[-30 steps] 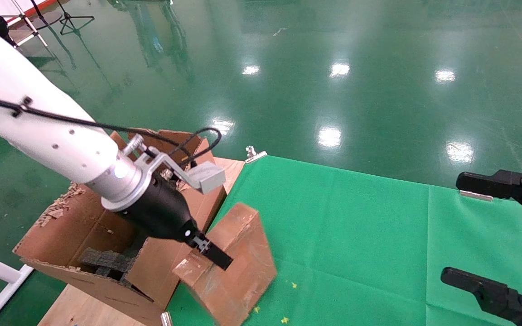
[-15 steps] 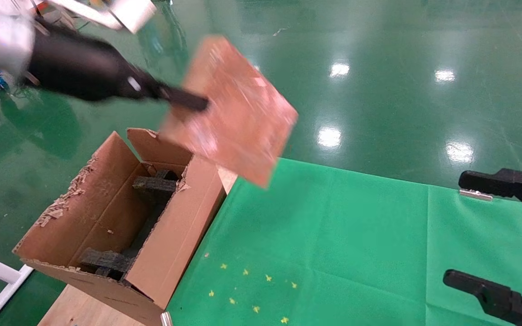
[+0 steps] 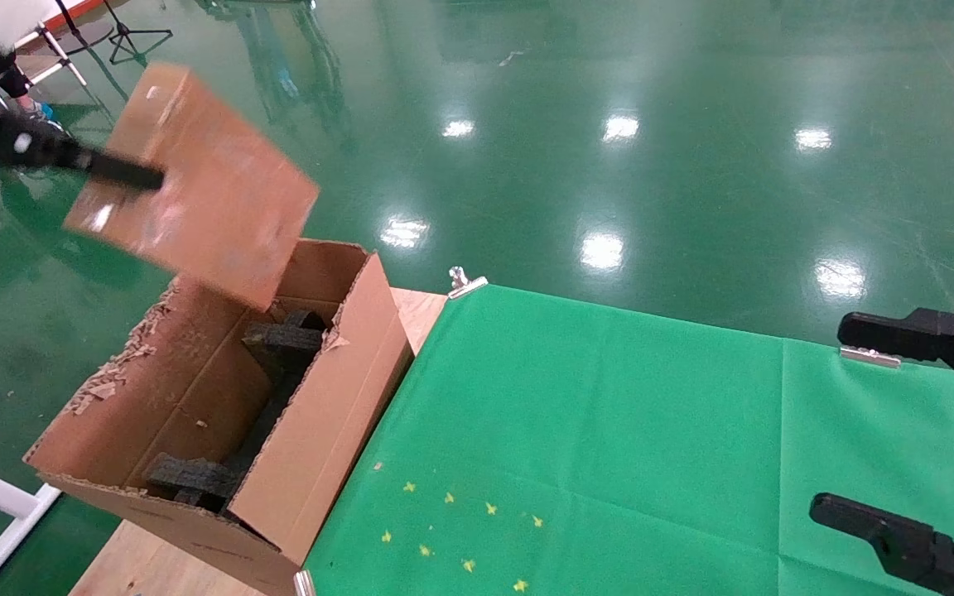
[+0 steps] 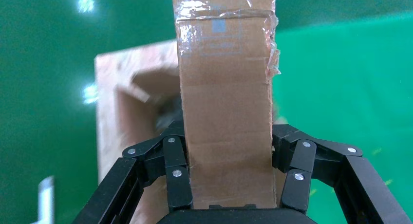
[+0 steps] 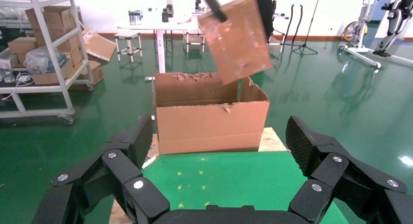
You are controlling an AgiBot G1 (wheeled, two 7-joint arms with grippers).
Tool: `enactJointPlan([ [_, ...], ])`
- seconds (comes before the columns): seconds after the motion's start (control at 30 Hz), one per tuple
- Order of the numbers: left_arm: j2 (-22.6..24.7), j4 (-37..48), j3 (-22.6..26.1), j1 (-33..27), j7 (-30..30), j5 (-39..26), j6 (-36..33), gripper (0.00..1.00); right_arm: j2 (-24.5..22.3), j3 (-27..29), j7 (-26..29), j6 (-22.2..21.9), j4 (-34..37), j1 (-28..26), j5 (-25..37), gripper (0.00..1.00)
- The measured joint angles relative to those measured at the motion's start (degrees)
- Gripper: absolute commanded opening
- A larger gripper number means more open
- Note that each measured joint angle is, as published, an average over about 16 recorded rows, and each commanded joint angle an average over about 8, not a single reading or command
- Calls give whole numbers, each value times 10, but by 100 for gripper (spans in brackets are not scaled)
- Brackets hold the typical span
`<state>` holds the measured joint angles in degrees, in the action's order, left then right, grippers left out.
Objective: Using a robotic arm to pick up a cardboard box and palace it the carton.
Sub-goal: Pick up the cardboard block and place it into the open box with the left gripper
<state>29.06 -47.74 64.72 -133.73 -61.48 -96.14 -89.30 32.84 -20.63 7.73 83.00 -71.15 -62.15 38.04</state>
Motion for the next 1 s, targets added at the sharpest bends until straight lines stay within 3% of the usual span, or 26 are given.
enactJointPlan([
  [0.4,-12,140,39,45,113,-44,49,0,0,0,0,0,0,0,0,100],
  [1.0,43,370,41,142,227,-25,154,0,0,0,0,0,0,0,0,100],
])
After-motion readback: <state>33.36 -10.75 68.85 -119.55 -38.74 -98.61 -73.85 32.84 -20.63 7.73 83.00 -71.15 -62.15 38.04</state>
